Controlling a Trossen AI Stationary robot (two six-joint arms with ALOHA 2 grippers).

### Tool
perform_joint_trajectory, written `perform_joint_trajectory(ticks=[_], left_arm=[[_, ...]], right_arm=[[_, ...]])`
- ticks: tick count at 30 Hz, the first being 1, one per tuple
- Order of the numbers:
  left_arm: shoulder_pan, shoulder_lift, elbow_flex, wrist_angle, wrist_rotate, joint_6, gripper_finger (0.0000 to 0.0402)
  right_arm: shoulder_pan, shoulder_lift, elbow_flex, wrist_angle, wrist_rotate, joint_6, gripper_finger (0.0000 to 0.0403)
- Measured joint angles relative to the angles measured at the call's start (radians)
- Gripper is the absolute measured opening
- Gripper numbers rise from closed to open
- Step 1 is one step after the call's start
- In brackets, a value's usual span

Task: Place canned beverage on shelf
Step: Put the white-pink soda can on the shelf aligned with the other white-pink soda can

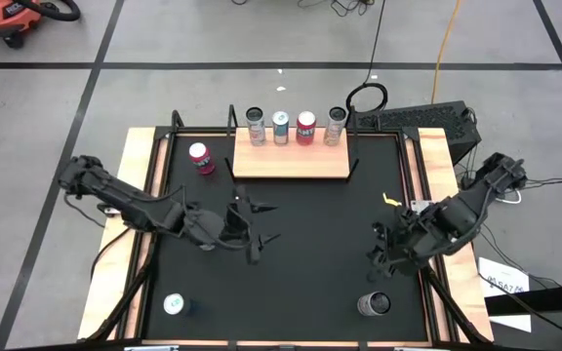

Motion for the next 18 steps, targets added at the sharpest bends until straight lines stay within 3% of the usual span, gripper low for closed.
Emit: perform_joint_trajectory(ticks=[3, 8, 13, 16, 18], left_arm=[[-0.024, -0.004, 0.094, -0.291, -0.066, -0.268, 0.0299], [-0.042, -0.003, 0.203, -0.776, -0.038, -0.766, 0.0299], [-0.050, -0.003, 0.229, -1.143, 0.181, -1.159, 0.0299], [-0.050, -0.003, 0.229, -1.305, 0.327, -1.278, 0.0299], [-0.052, -0.003, 0.229, -1.365, 0.362, -1.306, 0.0299]], right_arm=[[0.026, 0.001, 0.000, 0.004, -0.001, 0.006, 0.0274], [0.049, 0.015, 0.000, 0.007, 0.063, 0.027, 0.0274], [0.050, 0.045, 0.000, 0.007, 0.101, 0.000, 0.0274], [0.050, 0.066, 0.000, 0.012, 0.102, -0.016, 0.0274], [0.050, 0.076, 0.000, 0.022, 0.103, -0.023, 0.0274]])
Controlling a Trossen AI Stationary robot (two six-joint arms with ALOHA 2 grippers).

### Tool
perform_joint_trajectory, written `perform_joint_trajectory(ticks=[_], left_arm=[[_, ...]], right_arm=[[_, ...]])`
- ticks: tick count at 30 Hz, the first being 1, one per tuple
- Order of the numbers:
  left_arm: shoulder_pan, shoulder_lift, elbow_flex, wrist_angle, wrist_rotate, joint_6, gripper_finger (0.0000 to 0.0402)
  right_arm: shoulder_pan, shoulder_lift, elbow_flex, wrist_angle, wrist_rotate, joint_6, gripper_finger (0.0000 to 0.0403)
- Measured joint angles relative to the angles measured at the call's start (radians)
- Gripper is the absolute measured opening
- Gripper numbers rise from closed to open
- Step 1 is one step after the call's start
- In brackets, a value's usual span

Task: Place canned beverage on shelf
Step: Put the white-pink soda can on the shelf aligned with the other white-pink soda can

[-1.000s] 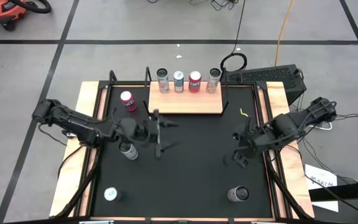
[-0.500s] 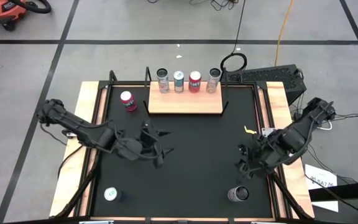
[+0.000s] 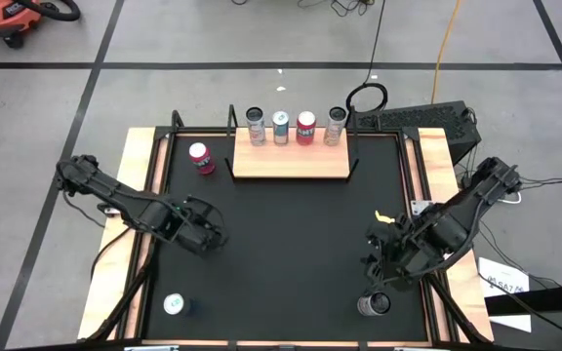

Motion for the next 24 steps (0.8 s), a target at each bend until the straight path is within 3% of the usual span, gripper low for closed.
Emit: perform_joint_trajectory(ticks=[10, 18, 24], left_arm=[[0.028, -0.004, 0.000, -0.139, 0.006, 0.018, 0.0299], [0.134, -0.041, 0.000, -0.126, 0.010, 0.218, 0.0299], [0.268, -0.081, 0.000, -0.119, 0.019, 0.500, 0.0299]], right_arm=[[-0.006, 0.029, 0.000, 0.041, 0.000, -0.025, 0.0274], [-0.041, 0.028, 0.000, 0.068, 0.000, -0.077, 0.0274], [-0.092, 0.028, 0.000, 0.130, 0.000, -0.157, 0.0274]])
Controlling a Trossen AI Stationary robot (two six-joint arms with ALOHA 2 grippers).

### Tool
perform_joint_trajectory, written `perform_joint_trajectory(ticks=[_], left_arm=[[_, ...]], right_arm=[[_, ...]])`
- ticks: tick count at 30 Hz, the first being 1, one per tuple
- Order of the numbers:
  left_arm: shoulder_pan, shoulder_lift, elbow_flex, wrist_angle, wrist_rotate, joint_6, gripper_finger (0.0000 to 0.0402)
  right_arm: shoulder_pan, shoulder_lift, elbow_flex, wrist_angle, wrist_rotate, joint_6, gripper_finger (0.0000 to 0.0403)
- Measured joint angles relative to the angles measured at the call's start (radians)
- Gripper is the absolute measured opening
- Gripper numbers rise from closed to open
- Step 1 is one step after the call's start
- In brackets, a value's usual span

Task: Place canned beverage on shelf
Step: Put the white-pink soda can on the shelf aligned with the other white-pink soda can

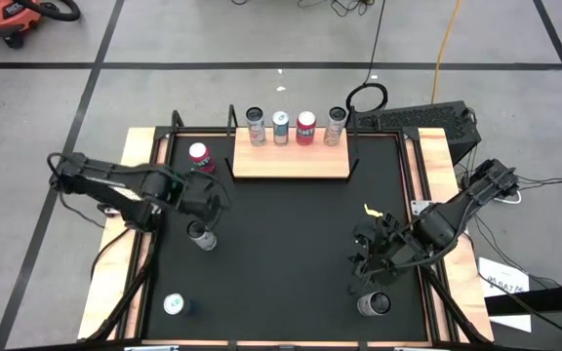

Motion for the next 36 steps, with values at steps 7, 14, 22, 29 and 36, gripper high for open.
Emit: perform_joint_trajectory(ticks=[7, 14, 22, 29, 36], left_arm=[[0.216, -0.081, 0.000, 0.013, 0.025, 0.254, 0.0299], [0.328, -0.125, 0.000, 0.297, 0.037, 0.530, 0.0299], [0.327, -0.113, 0.000, 0.654, 0.126, 0.750, 0.0299], [0.328, -0.097, 0.001, 0.811, 0.127, 0.795, 0.0299], [0.327, -0.056, 0.001, 0.820, 0.126, 0.787, 0.0299]], right_arm=[[-0.084, 0.000, 0.000, 0.031, -0.009, -0.072, 0.0274], [-0.127, -0.005, 0.000, -0.013, -0.094, -0.093, 0.0274], [-0.125, -0.005, 0.000, -0.147, -0.424, 0.004, 0.0274], [-0.018, -0.005, 0.000, -0.162, -0.620, 0.154, 0.0274], [0.080, -0.005, 0.000, -0.137, -0.554, 0.287, 0.0277]])
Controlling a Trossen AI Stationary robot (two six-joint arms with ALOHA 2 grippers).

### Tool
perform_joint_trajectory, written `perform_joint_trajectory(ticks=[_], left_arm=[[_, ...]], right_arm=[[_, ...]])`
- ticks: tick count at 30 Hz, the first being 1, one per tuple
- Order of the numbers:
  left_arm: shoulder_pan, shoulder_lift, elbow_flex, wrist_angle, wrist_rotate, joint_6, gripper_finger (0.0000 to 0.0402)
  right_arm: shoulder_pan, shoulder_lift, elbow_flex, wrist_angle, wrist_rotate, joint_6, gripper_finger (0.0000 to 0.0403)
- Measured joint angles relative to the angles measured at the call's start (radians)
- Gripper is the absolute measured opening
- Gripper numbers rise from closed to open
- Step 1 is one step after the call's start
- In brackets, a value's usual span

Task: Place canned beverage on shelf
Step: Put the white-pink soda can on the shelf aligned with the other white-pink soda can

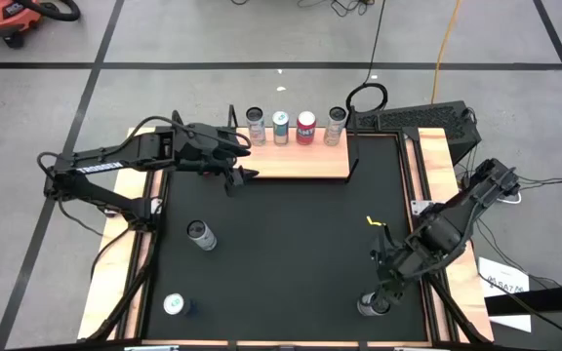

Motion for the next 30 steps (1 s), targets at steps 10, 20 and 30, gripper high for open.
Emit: perform_joint_trajectory(ticks=[10, 20, 30], left_arm=[[-0.012, 0.073, 0.000, 0.011, 0.000, -0.053, 0.0299], [-0.034, 0.080, 0.000, 0.011, 0.000, -0.054, 0.0299], [-0.057, 0.056, 0.062, -0.213, -0.007, -0.198, 0.0299]], right_arm=[[0.091, 0.001, 0.000, 0.061, 0.055, 0.136, 0.0361], [0.114, 0.026, 0.000, 0.037, 0.106, 0.223, 0.0377], [0.045, 0.027, 0.000, 0.038, 0.293, 0.060, 0.0377]])
